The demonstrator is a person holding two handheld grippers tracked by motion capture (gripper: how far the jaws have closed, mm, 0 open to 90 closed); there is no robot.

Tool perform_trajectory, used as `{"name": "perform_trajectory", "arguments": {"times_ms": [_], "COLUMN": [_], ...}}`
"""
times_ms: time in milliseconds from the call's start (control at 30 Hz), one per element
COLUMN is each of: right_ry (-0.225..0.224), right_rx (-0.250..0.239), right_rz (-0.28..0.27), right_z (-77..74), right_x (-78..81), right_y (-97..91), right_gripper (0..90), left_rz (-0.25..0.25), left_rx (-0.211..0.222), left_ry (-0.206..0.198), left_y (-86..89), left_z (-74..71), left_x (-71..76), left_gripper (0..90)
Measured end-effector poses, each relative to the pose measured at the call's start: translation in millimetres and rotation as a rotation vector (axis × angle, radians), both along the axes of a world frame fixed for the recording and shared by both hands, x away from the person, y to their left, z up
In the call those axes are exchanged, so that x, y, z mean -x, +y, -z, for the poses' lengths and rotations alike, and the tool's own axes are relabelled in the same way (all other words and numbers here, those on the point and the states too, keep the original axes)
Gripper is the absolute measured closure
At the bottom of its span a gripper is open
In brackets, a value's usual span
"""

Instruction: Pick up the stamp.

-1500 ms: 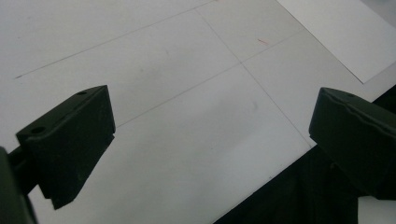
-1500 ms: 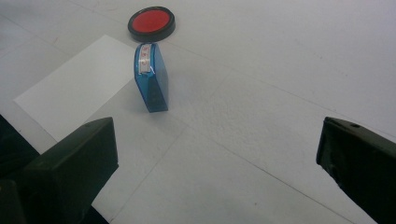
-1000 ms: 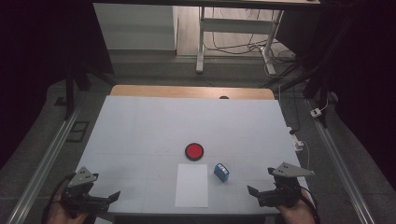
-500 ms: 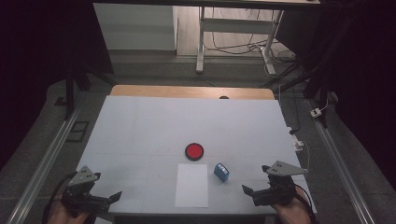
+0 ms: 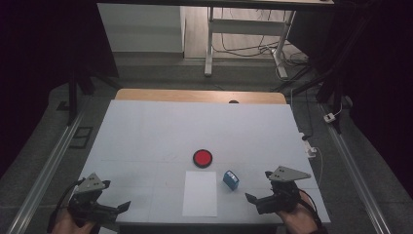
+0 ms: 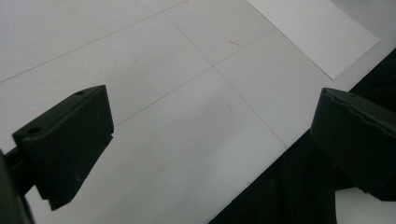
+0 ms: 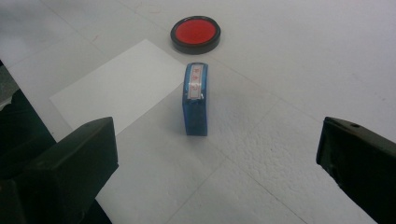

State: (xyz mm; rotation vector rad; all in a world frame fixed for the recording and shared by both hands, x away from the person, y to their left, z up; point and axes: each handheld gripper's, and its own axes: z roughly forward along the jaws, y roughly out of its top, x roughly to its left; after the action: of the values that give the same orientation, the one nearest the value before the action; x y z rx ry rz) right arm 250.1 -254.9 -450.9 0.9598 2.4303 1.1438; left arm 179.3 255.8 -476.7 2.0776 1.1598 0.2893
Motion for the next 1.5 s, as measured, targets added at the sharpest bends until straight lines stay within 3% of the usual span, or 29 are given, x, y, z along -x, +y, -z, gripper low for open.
{"name": "perform_trajectory", "arguments": {"times_ms": [200,500,700,1000,1167,1500], "right_ry": [0.013,0.015,0.026,0.041,0.066,0.065], "right_rx": [0.007,0.044,0.032,0.092,0.092,0.152], "right_rz": [-0.005,-0.005,-0.001,-0.026,-0.027,-0.039], "right_z": [0.1,5.3,5.6,10.8,17.4,28.7], "right_x": [-4.0,-12.6,-16.8,-29.1,-35.4,-46.6], "right_y": [6.5,20.6,28.0,42.4,48.8,63.0], "right_gripper": [0.0,0.0,0.0,0.0,0.0,0.0], "left_rz": [-0.001,0.007,0.006,0.005,0.006,0.011], "left_rx": [0.024,0.010,0.016,0.021,0.016,0.020], "left_ry": [0.003,-0.002,-0.003,-0.005,-0.002,0.004], "left_y": [2.4,0.6,1.2,1.6,1.1,1.3], "left_z": [0.6,1.0,1.2,1.2,1.3,1.5], "left_x": [-0.2,0.1,-0.1,-0.2,-0.7,-1.8], "left_gripper": [0.9,1.2,1.3,1.3,1.5,1.6]}}
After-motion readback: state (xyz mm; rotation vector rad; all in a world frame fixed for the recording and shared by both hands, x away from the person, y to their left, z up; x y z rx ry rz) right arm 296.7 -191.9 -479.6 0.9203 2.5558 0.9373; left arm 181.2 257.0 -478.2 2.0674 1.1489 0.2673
